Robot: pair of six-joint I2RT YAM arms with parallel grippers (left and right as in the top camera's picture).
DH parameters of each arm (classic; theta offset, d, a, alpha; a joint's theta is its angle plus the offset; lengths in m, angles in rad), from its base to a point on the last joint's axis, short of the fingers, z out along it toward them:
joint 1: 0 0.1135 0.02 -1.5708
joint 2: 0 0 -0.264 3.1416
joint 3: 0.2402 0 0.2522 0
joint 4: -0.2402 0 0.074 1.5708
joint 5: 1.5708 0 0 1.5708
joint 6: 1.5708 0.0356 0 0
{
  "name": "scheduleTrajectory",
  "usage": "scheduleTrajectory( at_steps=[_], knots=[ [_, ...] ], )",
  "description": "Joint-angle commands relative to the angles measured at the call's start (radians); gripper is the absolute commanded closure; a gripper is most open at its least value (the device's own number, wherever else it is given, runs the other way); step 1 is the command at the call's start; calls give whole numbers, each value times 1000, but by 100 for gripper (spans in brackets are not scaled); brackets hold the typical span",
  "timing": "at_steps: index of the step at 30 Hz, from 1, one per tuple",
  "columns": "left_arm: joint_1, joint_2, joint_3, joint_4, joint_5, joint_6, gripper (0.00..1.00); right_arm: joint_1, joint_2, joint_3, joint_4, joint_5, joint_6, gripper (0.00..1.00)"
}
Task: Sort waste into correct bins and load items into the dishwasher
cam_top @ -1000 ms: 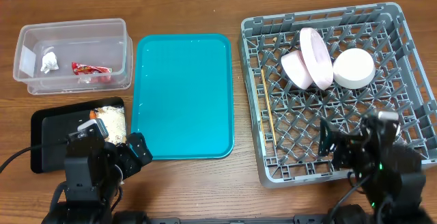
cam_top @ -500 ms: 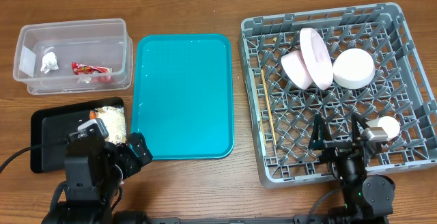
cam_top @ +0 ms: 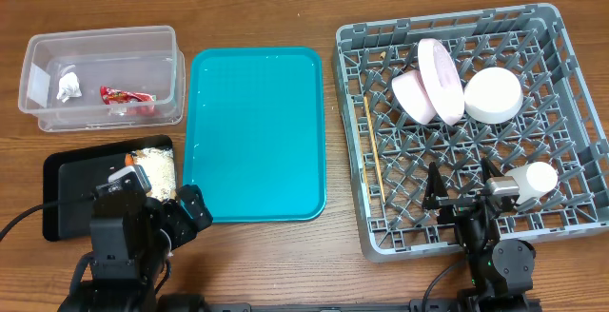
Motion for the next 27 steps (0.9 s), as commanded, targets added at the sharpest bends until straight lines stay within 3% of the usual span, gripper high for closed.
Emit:
scheduleTrajectory(
  at_steps=[1,27],
  knots=[
    [-7,0,-5,3,-11,-21,0,-3,-10,-11,7,-10,-7,0],
    [-7,-11,-6,-41,-30,11,0,-3,-10,-11,7,-10,-7,0]
  ],
)
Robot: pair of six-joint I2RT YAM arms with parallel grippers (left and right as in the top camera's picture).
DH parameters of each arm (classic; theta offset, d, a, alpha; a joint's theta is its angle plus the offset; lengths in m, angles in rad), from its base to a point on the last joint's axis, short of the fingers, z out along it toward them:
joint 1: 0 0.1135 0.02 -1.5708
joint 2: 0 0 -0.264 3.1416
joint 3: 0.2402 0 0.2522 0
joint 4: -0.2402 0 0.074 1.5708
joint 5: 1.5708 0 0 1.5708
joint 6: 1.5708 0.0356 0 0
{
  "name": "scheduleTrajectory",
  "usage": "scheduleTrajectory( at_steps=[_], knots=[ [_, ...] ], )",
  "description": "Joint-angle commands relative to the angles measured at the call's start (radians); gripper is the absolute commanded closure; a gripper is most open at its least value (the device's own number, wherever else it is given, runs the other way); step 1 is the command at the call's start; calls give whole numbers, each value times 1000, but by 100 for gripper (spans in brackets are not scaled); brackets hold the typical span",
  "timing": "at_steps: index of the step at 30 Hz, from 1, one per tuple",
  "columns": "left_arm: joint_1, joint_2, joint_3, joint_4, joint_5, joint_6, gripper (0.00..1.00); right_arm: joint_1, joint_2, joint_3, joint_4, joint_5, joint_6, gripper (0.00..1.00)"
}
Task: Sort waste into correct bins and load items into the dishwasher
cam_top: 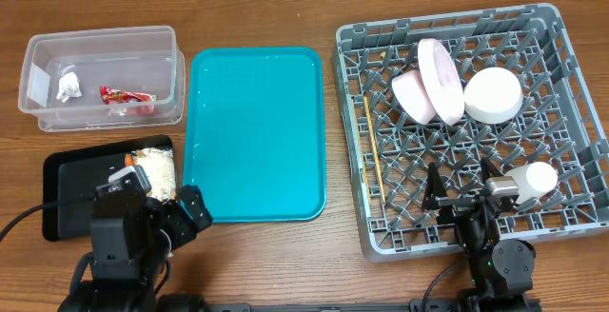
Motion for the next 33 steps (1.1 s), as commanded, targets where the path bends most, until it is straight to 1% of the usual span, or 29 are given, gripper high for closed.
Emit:
scheduleTrajectory(
  at_steps=[1,3,4,5,6,10,13,14,17,18,20,22,23,24,26,27,33],
  knots=[
    [-7,-25,-13,-41,-52,21,0,-3,-10,-11,7,-6,-4,0],
    [-9,-75,-58,12,-72,35,0,-3,-10,-11,7,-6,-4,0],
    [-15,-143,-135,125,-72,95,0,-3,-10,-11,7,-6,-4,0],
    [-17,-163,-160,159,-71,109,0,-3,-10,-11,6,-6,-4,0],
    [-21,-212,-224,245,-71,141,0,-3,-10,-11,7,-6,-4,0],
    [-32,-347,-399,466,-64,186,0,-3,-10,-11,7,-6,-4,0],
    [-49,-461,-558,681,-60,217,0,-3,-10,-11,7,-6,-4,0],
    [-53,-507,-632,792,-58,228,0,-3,-10,-11,6,-6,-4,0],
    [-53,-566,-735,954,-44,254,0,-3,-10,-11,6,-6,-4,0],
    [-53,-596,-796,1064,-21,306,0,-3,-10,-11,7,-6,-4,0],
    [-53,-605,-855,1172,-9,340,0,-3,-10,-11,7,-6,-4,0],
    [-52,-605,-895,1226,-8,348,0,-3,-10,-11,7,-6,-4,0],
    [-53,-605,-899,1222,-6,352,0,-3,-10,-11,6,-6,-4,0],
    [-53,-605,-898,1184,2,391,0,-3,-10,-11,7,-6,-4,0],
    [-52,-605,-898,1125,7,400,0,-3,-10,-11,7,-6,-4,0],
    [-52,-605,-898,1068,8,398,0,-3,-10,-11,7,-6,-4,0],
    [-52,-605,-897,1069,33,399,0,-3,-10,-11,7,-6,-4,0]
  ],
)
